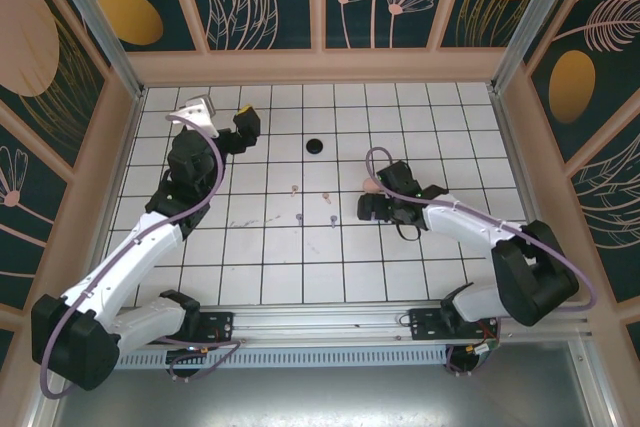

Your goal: Insert the wireless bluetooth earbuds into the charging case

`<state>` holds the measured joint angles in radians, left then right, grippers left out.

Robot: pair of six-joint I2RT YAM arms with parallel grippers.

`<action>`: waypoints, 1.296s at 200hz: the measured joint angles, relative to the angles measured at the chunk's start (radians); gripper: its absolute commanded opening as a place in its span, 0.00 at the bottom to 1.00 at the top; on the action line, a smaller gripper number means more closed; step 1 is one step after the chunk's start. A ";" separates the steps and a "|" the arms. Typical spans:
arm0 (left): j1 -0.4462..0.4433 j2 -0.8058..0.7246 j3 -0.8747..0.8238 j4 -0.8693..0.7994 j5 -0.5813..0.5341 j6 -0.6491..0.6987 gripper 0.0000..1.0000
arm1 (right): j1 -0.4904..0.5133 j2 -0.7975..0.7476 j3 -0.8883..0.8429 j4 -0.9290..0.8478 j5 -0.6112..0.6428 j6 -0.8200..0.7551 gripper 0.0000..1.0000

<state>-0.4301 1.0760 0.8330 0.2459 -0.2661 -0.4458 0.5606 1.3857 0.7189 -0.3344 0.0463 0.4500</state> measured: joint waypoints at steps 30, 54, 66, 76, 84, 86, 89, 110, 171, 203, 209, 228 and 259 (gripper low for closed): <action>0.000 -0.002 -0.017 -0.022 0.025 -0.032 0.99 | -0.002 0.033 -0.003 0.053 -0.026 -0.001 0.99; 0.000 -0.002 -0.047 -0.020 0.063 -0.043 0.99 | -0.002 0.058 -0.003 0.077 -0.038 -0.008 0.99; 0.000 -0.005 -0.074 -0.011 0.088 -0.047 0.99 | -0.002 0.073 -0.002 0.084 -0.041 -0.009 0.99; 0.000 -0.005 -0.095 -0.009 0.110 -0.052 0.99 | -0.002 0.085 -0.002 0.088 -0.042 -0.011 0.99; 0.000 -0.005 -0.107 -0.008 0.126 -0.055 0.99 | -0.002 0.093 -0.002 0.092 -0.045 -0.016 0.99; 0.000 -0.005 -0.109 -0.009 0.131 -0.057 0.99 | -0.002 0.094 -0.002 0.093 -0.045 -0.016 0.99; 0.000 -0.004 -0.113 -0.009 0.136 -0.057 0.99 | -0.003 0.097 -0.002 0.094 -0.047 -0.018 0.98; 0.000 0.000 -0.116 -0.002 0.166 -0.062 0.99 | -0.003 0.107 -0.001 0.103 -0.051 -0.026 0.98; 0.000 0.031 -0.116 0.042 0.222 -0.077 0.99 | -0.003 0.134 0.031 0.116 -0.053 -0.061 0.98; -0.002 0.050 -0.116 0.042 0.240 -0.080 0.99 | -0.003 0.154 0.053 0.118 -0.051 -0.075 0.97; -0.002 0.053 -0.116 0.042 0.240 -0.080 0.99 | -0.003 0.158 0.055 0.118 -0.051 -0.077 0.97; -0.003 0.058 -0.116 0.043 0.244 -0.080 0.99 | -0.003 0.163 0.060 0.117 -0.051 -0.078 0.97; -0.005 0.071 -0.116 0.043 0.247 -0.080 0.99 | 0.011 0.163 0.060 0.114 -0.052 -0.077 0.96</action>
<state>-0.4351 1.1469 0.7170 0.2893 -0.0193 -0.5262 0.5720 1.5482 0.7792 -0.2199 -0.0055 0.3725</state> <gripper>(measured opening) 0.986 0.963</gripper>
